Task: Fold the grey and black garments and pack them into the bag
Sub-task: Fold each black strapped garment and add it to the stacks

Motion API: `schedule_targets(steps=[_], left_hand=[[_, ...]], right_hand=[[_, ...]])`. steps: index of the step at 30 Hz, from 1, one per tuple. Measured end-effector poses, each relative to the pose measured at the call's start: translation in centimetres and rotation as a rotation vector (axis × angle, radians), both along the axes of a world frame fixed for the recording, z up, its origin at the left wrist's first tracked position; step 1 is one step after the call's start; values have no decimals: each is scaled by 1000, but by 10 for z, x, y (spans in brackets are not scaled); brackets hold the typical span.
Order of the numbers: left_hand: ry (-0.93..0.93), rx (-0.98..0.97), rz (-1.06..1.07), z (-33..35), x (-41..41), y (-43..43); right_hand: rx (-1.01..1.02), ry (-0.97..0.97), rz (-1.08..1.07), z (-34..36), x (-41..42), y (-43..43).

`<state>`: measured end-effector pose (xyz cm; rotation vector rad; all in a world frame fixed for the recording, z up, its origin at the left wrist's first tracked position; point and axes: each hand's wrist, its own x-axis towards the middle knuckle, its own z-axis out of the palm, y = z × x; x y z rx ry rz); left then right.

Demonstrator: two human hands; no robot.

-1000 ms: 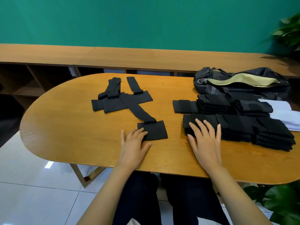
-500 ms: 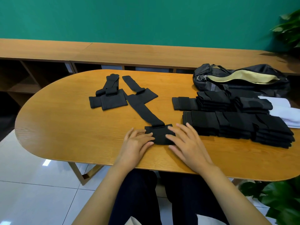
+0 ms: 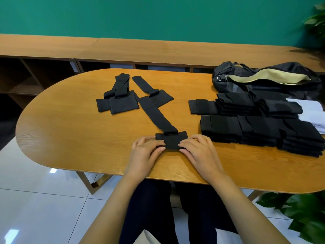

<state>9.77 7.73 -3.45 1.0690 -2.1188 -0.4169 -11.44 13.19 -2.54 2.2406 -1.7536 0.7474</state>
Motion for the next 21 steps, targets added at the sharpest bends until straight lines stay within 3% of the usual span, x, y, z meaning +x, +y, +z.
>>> schedule_targets(steps=[10,14,17,21], left_hand=[[-36,-48,13,3,1,1],[0,-40,30,4,3,3],[-7,-52,21,5,2,3],[-14,-32,16,5,1,3]], right_hand=[[-22,-60,52,5,2,3],[47,-181,56,8,1,5],[149,-288,24,24,7,-8],[428,-231,95,41,18,-38]])
